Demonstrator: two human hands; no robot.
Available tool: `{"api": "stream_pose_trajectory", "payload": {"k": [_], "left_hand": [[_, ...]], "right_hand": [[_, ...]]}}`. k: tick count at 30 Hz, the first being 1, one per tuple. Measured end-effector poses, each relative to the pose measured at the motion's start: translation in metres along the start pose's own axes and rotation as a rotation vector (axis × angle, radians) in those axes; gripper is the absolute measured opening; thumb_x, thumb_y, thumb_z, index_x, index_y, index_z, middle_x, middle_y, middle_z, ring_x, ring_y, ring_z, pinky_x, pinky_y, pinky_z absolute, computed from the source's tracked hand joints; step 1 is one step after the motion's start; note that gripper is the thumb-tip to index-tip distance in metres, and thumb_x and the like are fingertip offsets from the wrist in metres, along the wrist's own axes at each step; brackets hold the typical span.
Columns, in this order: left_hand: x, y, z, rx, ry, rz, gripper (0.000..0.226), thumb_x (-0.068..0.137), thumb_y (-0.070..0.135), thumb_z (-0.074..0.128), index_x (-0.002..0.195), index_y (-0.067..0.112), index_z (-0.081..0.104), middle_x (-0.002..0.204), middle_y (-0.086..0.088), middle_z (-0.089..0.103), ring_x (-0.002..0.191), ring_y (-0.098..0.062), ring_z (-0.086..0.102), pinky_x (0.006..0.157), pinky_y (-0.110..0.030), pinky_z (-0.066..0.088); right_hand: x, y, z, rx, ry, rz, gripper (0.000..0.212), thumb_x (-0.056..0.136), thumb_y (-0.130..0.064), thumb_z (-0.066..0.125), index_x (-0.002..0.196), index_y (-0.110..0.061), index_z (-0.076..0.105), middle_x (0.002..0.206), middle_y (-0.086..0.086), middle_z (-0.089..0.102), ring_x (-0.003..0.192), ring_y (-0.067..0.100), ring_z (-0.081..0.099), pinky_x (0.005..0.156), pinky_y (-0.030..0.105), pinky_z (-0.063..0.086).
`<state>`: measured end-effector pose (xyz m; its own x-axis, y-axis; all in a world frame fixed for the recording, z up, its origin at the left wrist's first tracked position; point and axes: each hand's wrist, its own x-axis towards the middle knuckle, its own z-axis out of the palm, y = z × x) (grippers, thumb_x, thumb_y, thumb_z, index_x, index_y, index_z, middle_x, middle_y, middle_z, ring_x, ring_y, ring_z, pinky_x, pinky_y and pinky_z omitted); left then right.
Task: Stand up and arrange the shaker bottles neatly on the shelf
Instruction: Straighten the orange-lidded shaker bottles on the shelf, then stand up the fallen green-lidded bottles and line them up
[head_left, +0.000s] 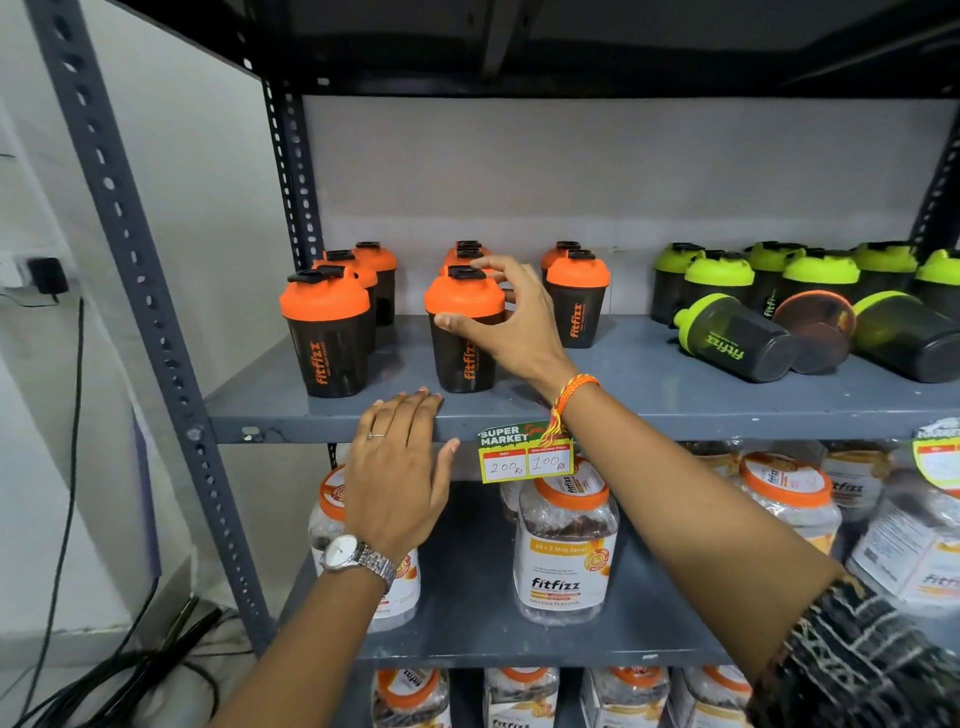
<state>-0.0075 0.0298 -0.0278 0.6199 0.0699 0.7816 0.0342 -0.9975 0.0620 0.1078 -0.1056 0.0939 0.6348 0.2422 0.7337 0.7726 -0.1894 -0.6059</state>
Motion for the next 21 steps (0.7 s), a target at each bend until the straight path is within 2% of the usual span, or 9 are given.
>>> {"api": "stream_pose_trajectory", "payload": {"k": [5,9,13,17,21], "left_hand": [[0.000,0.001,-0.001,-0.043,0.008,-0.016,0.048,0.096,0.039,0.044,0.134,0.013,0.059,0.136,-0.007,0.063,0.126,-0.026,0.056,0.116,-0.041,0.029],[0.002,0.005,-0.006,-0.133,0.040,-0.078,0.049,0.096,0.041,0.042,0.130,0.012,0.062,0.136,-0.008,0.064,0.126,-0.027,0.057,0.116,-0.042,0.031],[0.009,0.029,-0.015,-0.158,0.124,-0.102,0.051,0.095,0.039,0.047,0.134,0.009,0.060,0.139,-0.010,0.062,0.129,-0.031,0.057,0.113,-0.046,0.037],[0.023,0.079,-0.017,-0.252,0.197,-0.022,0.049,0.095,0.036,0.049,0.135,0.009,0.059,0.138,-0.010,0.063,0.128,-0.030,0.057,0.113,-0.045,0.037],[0.033,0.137,-0.004,-0.317,0.169,0.083,0.049,0.094,0.034,0.051,0.136,0.009,0.059,0.140,-0.009,0.062,0.130,-0.029,0.056,0.114,-0.042,0.036]], "right_hand": [[0.003,0.003,-0.012,0.048,-0.055,0.078,0.088,0.066,-0.048,0.090,0.139,-0.027,0.045,0.142,0.005,0.047,0.127,0.023,0.052,0.102,0.045,0.053],[0.005,0.008,-0.049,0.043,0.022,0.146,0.079,0.072,-0.050,0.085,0.136,-0.027,0.046,0.138,0.002,0.050,0.126,0.021,0.052,0.105,0.042,0.050],[0.006,0.019,-0.114,-0.217,0.127,0.210,0.061,0.079,-0.043,0.082,0.128,-0.019,0.055,0.132,0.008,0.057,0.117,0.018,0.056,0.106,0.035,0.046],[0.001,0.038,-0.189,-0.419,0.341,0.297,0.055,0.085,-0.043,0.076,0.124,-0.007,0.062,0.125,0.015,0.065,0.119,0.031,0.060,0.105,0.043,0.045],[0.004,0.057,-0.239,-0.577,0.310,0.397,0.061,0.087,-0.044,0.074,0.129,-0.002,0.058,0.130,0.020,0.064,0.125,0.038,0.057,0.107,0.047,0.042]]}}
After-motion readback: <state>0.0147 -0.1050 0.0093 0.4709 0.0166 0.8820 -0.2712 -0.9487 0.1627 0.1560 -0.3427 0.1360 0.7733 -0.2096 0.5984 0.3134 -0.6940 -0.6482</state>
